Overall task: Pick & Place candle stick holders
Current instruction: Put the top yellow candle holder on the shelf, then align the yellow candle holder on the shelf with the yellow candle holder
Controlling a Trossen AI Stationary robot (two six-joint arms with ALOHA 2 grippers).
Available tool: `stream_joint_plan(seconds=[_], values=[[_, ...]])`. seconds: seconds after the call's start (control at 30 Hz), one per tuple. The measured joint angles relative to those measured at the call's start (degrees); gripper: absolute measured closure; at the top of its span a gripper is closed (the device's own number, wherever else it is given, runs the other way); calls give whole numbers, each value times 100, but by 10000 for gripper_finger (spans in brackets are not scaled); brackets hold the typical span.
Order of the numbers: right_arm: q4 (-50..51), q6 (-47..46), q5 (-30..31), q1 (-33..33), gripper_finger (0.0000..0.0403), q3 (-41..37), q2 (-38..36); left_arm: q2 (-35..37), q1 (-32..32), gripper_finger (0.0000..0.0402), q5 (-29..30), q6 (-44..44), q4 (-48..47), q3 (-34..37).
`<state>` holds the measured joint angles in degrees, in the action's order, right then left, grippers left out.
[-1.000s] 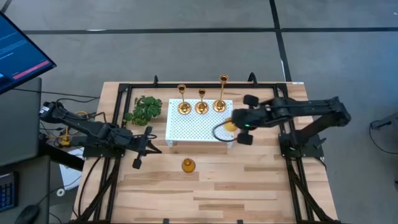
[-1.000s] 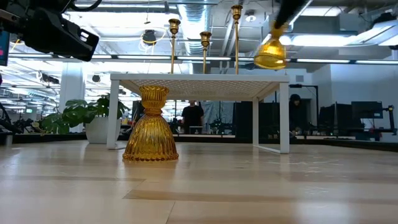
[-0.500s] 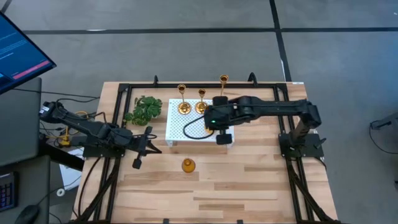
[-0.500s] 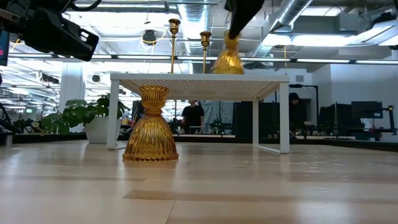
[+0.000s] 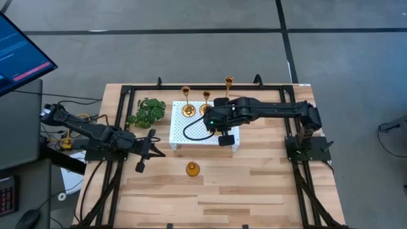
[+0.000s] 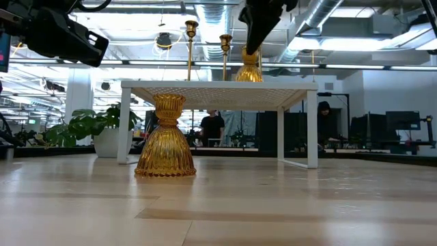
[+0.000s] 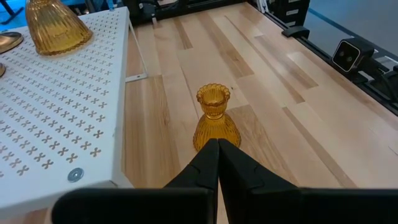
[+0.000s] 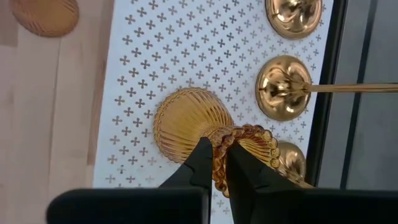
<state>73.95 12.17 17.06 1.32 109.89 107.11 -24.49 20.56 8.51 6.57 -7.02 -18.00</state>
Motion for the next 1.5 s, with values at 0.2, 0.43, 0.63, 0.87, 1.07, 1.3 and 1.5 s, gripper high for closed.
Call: stream_joint_plan(seconds=[0.2, 0.43, 0.63, 0.87, 1.07, 1.3, 1.5], values=[[-48, -3, -9, 0, 389, 0, 2, 0, 0, 394, 0, 0, 1, 0], [-63, -20, -49, 0, 379, 0, 2, 0, 0, 394, 0, 0, 1, 0], [-63, -18, -52, 2, 331, 0, 4, 0, 0, 394, 0, -2, 3, 0], [36, 26, -52, 19, 305, 98, 9, 0, 0, 394, 0, -2, 3, 0], [297, 26, -54, 168, 301, 614, 7, 0, 0, 394, 0, -4, 3, 0], [1107, -436, -57, 482, 306, 1492, -1, 0, 0, 394, 0, -4, 1, 0], [1599, -1129, -78, 990, 361, 1500, -156, 0, 0, 394, -4, -4, 2, 0]])
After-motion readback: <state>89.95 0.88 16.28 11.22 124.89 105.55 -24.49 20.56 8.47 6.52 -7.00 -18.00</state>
